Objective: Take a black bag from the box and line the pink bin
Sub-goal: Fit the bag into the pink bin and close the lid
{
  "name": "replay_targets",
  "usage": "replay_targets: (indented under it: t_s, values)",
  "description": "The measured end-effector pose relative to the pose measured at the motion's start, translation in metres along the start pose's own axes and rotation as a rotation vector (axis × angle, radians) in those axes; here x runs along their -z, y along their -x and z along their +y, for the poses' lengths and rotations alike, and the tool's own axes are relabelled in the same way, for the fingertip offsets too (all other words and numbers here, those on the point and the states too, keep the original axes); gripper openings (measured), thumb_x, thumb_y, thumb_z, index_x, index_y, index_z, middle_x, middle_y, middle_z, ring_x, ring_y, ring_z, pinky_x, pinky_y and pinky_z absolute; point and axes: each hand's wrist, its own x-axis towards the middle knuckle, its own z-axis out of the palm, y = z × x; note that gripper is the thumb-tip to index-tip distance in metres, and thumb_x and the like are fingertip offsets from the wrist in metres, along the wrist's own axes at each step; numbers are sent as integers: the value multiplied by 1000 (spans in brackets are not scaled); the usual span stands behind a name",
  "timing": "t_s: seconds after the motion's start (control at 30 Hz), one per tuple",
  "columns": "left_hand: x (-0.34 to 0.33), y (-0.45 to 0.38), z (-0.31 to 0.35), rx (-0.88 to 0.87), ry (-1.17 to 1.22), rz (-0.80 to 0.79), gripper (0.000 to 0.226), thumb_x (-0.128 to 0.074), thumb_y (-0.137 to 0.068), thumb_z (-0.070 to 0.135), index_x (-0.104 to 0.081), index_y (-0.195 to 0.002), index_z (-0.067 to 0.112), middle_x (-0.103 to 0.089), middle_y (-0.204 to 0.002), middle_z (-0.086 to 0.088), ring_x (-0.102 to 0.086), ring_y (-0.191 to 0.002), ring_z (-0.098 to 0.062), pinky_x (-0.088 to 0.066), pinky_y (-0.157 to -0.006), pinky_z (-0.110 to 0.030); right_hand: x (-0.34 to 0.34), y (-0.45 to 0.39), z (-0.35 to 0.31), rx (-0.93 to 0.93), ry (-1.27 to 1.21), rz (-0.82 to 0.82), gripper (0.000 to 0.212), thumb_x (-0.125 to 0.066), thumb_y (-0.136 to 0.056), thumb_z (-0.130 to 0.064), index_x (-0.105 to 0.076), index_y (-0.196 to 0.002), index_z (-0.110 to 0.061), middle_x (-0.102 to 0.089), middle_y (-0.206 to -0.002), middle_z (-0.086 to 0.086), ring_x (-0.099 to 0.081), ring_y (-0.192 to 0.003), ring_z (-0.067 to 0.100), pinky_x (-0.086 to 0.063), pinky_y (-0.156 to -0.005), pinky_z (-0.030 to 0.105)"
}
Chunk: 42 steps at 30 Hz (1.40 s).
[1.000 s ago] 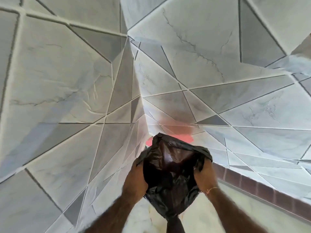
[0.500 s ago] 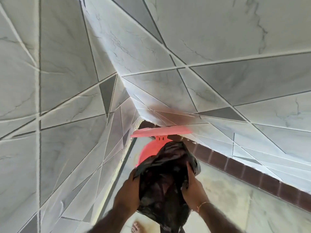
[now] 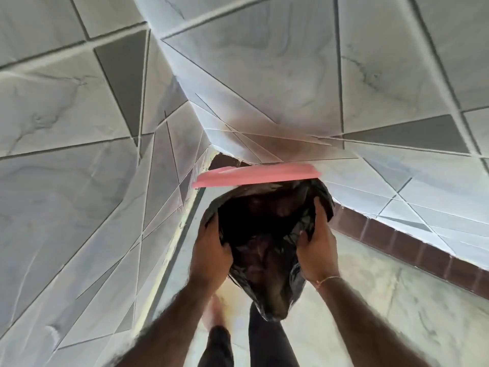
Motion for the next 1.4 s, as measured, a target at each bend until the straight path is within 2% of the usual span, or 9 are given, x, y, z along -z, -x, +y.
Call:
replay_targets:
  t_s: [0.2, 0.33, 0.5, 0.63, 0.73, 0.9, 1.17, 1.3, 1.4]
  values:
    - [-31, 13, -50, 79, -67, -196, 95, -70, -83, 18, -6, -151, 39, -29, -156, 7, -39, -139, -22, -36, -112, -39, -46, 7, 50, -48, 211, -176, 68, -47, -84, -1, -34, -147, -23, -57, -132, 20, -54, -116, 40, -46, -95, 42]
    - [-45, 22, -64, 65, -87, -263, 98, -68, -83, 9, -3, -151, 37, -23, -158, 9, -38, -138, -17, -30, -96, -14, -60, 9, 74, -100, 269, -298, 61, -46, -87, -11, -35, -145, -24, -56, -128, 22, -57, -110, 45, -50, -92, 46]
    - [-51, 28, -94, 70, -116, -297, 100, -69, -83, 36, 4, -151, 37, -20, -160, 5, -33, -142, -21, -36, -109, -36, -54, -2, 98, -136, 358, -199, 45, -45, -88, -8, -49, -133, -11, -54, -122, 27, -56, -106, 48, -52, -87, 47]
    - [-55, 38, -117, 112, -76, -307, 102, -67, -80, 47, 7, -150, 41, -24, -158, 3, -38, -139, -26, -43, -106, -54, -54, 0, 116, -188, 404, -240, 46, -49, -84, -5, -48, -129, -12, -52, -124, 23, -54, -109, 46, -52, -87, 44]
    - [-61, 45, -131, 159, -104, -268, 99, -68, -78, 45, -2, -151, 35, -29, -155, 0, -41, -136, -27, -46, -104, -52, -64, -2, 132, -226, 388, -235, 43, -51, -79, -13, -50, -123, -19, -54, -122, 18, -56, -106, 42, -52, -88, 41]
    - [-75, 46, -151, 233, -181, -254, 104, -74, -71, 12, -9, -149, 30, -25, -155, -3, -42, -133, -33, -49, -98, -55, -76, -12, 152, -124, 431, -206, 28, -60, -78, -2, -65, -104, -10, -65, -107, 18, -52, -109, 42, -50, -92, 41]
    - [-94, 17, -177, 232, -235, -135, 57, -68, -79, 17, -46, -130, 23, -43, -136, 0, -52, -117, -29, -55, -84, -50, -72, -40, 170, -224, 369, -161, 45, -75, -73, -28, -59, -115, -20, -49, -127, 11, -59, -102, 33, -49, -81, 36]
    - [-82, -16, -183, 182, -268, -112, 63, -73, -74, 19, -46, -130, 22, -43, -139, -3, -53, -119, -32, -56, -83, -51, -60, -66, 164, -117, 322, -115, 53, -79, -68, -15, -61, -117, -21, -53, -123, 12, -46, -100, 11, -42, -84, 25]
    - [-68, -41, -171, 141, -299, -127, 62, -76, -70, 20, -48, -125, 24, -41, -137, -5, -54, -116, -35, -56, -81, -49, -48, -83, 153, -79, 323, -173, 65, -82, -61, -9, -59, -121, -21, -53, -120, 10, -43, -104, 6, -35, -90, 17]
